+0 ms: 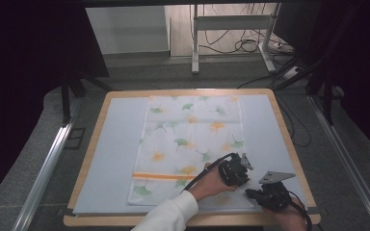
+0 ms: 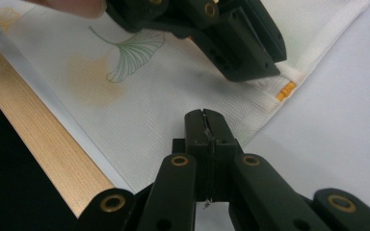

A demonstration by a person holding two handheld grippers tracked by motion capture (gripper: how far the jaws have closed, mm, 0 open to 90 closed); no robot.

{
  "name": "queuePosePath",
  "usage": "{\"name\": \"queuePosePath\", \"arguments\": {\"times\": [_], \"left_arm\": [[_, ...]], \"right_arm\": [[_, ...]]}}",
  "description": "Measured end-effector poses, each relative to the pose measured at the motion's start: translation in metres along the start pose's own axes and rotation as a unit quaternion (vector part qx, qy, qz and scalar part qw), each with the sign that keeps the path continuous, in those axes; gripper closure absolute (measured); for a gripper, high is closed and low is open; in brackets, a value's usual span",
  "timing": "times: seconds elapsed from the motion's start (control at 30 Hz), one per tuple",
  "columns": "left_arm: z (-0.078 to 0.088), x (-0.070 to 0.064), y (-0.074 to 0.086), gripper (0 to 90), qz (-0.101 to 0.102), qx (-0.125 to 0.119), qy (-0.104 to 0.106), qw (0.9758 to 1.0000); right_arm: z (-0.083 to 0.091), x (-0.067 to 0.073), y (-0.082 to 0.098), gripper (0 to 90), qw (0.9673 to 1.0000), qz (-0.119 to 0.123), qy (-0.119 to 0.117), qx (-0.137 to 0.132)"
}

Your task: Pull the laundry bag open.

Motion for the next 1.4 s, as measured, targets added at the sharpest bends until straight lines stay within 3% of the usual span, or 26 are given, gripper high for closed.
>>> {"name": "queuePosePath", "arguments": {"times": [0.2,0.33,0.47,0.87,1.03,1.23,1.4], "left_arm": [[-0.001,-0.005,-0.003,75.6,-0.03,0.0,-0.011,0.9995],[-0.003,-0.004,-0.003,81.6,-0.019,0.003,-0.019,0.9996],[-0.001,-0.002,-0.003,87.1,-0.023,0.005,-0.025,0.9994],[0.0,0.001,0.0,90.0,0.009,-0.006,-0.018,0.9998],[0.0,0.001,0.0,90.0,0.011,-0.004,-0.018,0.9998],[0.001,0.0,0.001,90.0,0.015,-0.004,-0.022,0.9996],[0.002,0.001,0.002,90.0,0.009,0.001,-0.028,0.9996]], "right_arm": [[0.0,0.0,0.0,89.1,1.0,-0.001,0.001,0.0],[0.0,-0.001,0.0,89.1,1.0,0.001,0.001,0.0],[0.0,0.0,0.0,89.1,1.0,0.001,0.002,0.0],[0.0,-0.001,0.0,89.1,1.0,0.001,0.0,0.0],[-0.001,-0.002,-0.003,89.2,1.0,0.002,0.009,0.0],[-0.005,-0.015,-0.014,89.3,0.9993,-0.025,0.027,-0.012],[-0.003,-0.021,-0.013,89.5,0.9974,-0.068,0.011,-0.022]]}}
Point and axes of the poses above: each handheld gripper's, and its own axes: z roughly backward along the jaws, y roughly out of its underside, x roughly to its left, the point moved 6 cm from there along -z, roughly forward along the jaws, and after that the axes turned 15 degrees about -y, right-handed, at the moved point
